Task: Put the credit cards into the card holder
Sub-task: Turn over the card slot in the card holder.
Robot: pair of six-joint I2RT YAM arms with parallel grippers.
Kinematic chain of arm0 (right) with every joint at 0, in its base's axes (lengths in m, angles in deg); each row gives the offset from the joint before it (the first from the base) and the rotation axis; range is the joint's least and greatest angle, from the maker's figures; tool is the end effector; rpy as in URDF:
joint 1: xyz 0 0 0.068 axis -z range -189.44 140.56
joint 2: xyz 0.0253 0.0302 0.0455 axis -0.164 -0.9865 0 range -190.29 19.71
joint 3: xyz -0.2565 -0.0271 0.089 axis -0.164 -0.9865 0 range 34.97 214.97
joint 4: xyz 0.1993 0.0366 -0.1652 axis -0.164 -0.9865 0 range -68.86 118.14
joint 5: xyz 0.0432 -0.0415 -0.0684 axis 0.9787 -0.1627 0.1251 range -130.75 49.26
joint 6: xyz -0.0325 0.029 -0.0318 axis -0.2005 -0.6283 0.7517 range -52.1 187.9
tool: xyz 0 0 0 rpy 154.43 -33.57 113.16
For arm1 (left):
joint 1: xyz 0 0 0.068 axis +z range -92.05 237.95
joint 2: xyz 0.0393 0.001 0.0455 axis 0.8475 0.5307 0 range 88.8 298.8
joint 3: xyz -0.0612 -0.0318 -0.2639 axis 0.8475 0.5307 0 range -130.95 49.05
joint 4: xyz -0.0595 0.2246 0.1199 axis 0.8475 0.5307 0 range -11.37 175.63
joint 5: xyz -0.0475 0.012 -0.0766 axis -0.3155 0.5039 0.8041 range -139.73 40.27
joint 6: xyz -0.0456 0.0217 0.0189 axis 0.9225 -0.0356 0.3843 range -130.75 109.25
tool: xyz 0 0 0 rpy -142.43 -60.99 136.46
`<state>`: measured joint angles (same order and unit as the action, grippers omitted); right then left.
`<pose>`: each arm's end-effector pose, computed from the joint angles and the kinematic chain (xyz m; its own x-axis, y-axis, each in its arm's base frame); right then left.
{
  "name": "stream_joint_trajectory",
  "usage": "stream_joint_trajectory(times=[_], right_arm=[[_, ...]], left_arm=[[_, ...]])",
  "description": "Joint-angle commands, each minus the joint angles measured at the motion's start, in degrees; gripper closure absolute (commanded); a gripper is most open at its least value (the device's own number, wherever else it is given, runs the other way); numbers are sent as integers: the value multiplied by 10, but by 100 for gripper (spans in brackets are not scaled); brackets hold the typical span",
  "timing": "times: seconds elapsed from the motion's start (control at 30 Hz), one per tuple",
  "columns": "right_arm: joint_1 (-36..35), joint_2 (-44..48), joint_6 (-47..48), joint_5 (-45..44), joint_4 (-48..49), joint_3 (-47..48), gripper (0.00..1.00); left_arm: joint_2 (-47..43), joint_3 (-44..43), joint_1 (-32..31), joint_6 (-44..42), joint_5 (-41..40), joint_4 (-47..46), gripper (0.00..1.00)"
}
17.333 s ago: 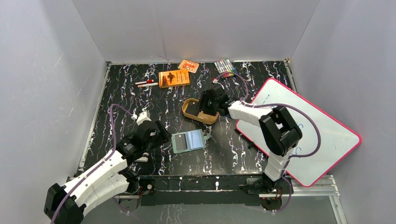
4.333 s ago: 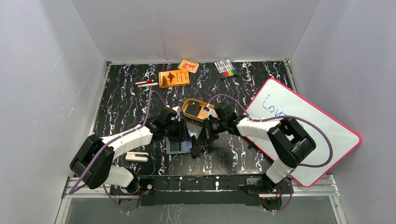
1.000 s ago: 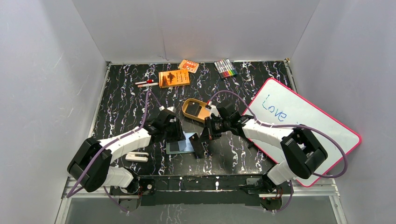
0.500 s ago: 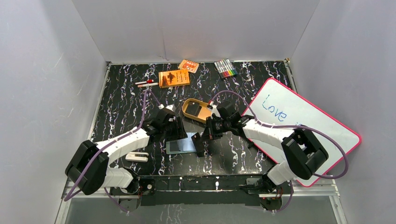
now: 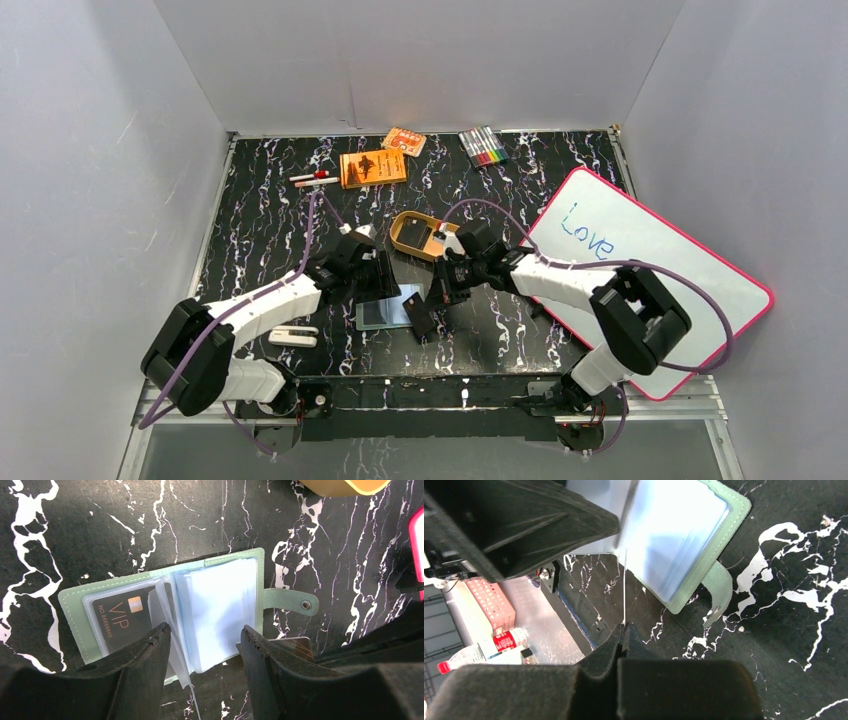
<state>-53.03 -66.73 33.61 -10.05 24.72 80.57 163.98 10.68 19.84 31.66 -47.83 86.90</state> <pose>0.2069 0.2222 0.1892 -0.9008 -0.1887 -0.3910 -0.4239 0.5772 0.6979 0.2054 -0.1626 0.1924 -0.8397 -0.1981 -0.5056 0.0932 0.8647 -0.4936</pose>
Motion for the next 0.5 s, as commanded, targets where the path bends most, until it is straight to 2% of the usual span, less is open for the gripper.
stream_joint_trajectory(times=[0.0,0.13,0.3,0.47], right_arm=[[-2,-33,-19,15,28,24,100],[-1,-55,-31,-9,15,18,100],[-1,-53,-34,-23,13,8,100],[0,-46,-33,-24,13,11,100]], left_arm=[[-21,-18,-2,-3,-31,28,48],[-50,-24,-3,5,-75,75,47],[-115,-34,-3,11,-132,140,40],[-154,-47,-2,11,-137,142,40]])
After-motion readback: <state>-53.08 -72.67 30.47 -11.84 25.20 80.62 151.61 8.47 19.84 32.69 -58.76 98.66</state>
